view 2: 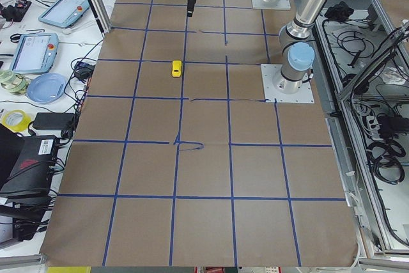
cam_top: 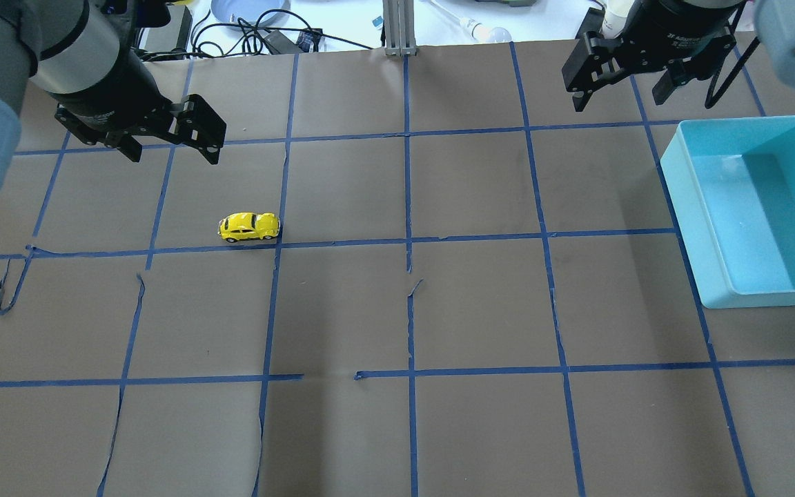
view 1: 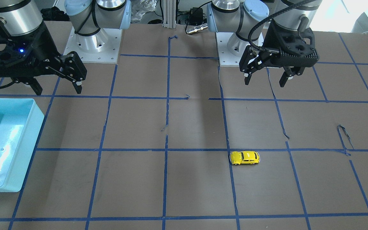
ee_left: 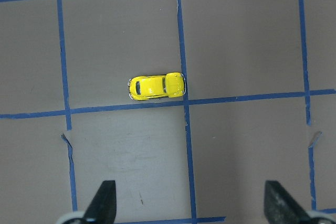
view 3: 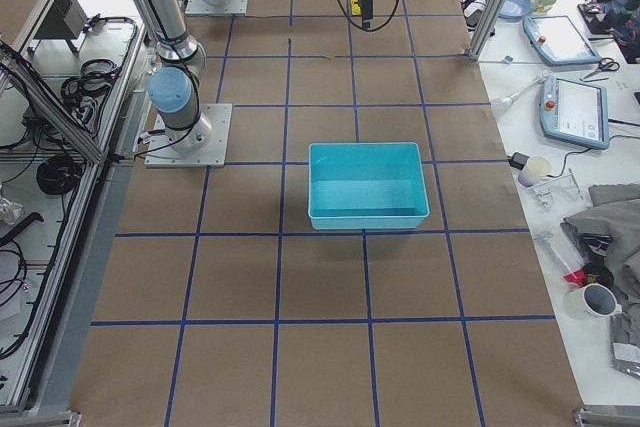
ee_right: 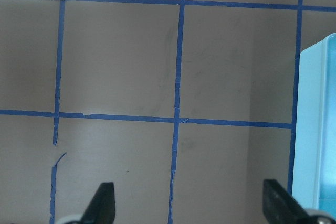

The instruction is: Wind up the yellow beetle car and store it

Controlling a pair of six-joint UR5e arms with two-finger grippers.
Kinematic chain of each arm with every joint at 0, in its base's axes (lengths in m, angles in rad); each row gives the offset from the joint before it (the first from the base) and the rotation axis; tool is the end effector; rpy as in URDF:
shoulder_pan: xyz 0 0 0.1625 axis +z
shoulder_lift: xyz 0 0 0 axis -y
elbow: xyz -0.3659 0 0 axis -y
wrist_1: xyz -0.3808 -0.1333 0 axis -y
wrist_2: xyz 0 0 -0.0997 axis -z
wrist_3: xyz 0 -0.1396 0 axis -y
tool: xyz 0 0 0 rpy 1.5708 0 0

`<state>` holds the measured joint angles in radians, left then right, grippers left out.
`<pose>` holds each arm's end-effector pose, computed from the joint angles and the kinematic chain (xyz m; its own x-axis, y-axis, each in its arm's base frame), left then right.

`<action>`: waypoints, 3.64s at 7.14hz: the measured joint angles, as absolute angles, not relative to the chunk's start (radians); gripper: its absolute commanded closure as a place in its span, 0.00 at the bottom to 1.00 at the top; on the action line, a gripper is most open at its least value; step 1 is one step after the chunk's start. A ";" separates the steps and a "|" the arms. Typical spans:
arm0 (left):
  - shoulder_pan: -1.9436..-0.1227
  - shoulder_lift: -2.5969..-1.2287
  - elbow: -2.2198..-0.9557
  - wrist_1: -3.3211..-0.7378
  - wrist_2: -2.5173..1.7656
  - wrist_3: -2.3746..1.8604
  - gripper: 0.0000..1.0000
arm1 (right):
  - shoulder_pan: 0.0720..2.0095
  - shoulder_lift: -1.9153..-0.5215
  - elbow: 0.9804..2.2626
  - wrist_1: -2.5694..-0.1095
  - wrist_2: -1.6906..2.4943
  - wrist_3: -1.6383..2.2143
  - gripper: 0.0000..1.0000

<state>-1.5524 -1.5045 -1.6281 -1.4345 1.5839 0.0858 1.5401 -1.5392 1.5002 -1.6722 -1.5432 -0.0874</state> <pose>-0.1227 -0.4777 0.4073 -0.9976 0.0646 -0.0253 0.0675 0.9874 -0.1431 0.1214 -0.5143 0.4188 -0.9981 -0.0597 -0.0150 -0.0570 0.9883 -0.1418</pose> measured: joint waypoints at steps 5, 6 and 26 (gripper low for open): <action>-1.538 -1.513 -1.629 -1.427 1.574 0.171 0.00 | 1.540 -1.539 1.500 -1.673 -1.543 -0.089 0.00; -1.514 -1.518 -1.631 -1.427 1.561 0.244 0.00 | 1.540 -1.539 1.501 -1.674 -1.543 -0.089 0.00; -1.474 -1.973 -1.873 -0.817 1.576 1.626 0.02 | 1.540 -1.539 1.501 -1.674 -1.543 -0.092 0.00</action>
<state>-1.4742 -1.9734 -1.8734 -0.8172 1.5762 1.6261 1.5401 -1.5392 1.5014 -1.6736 -1.5431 -0.0924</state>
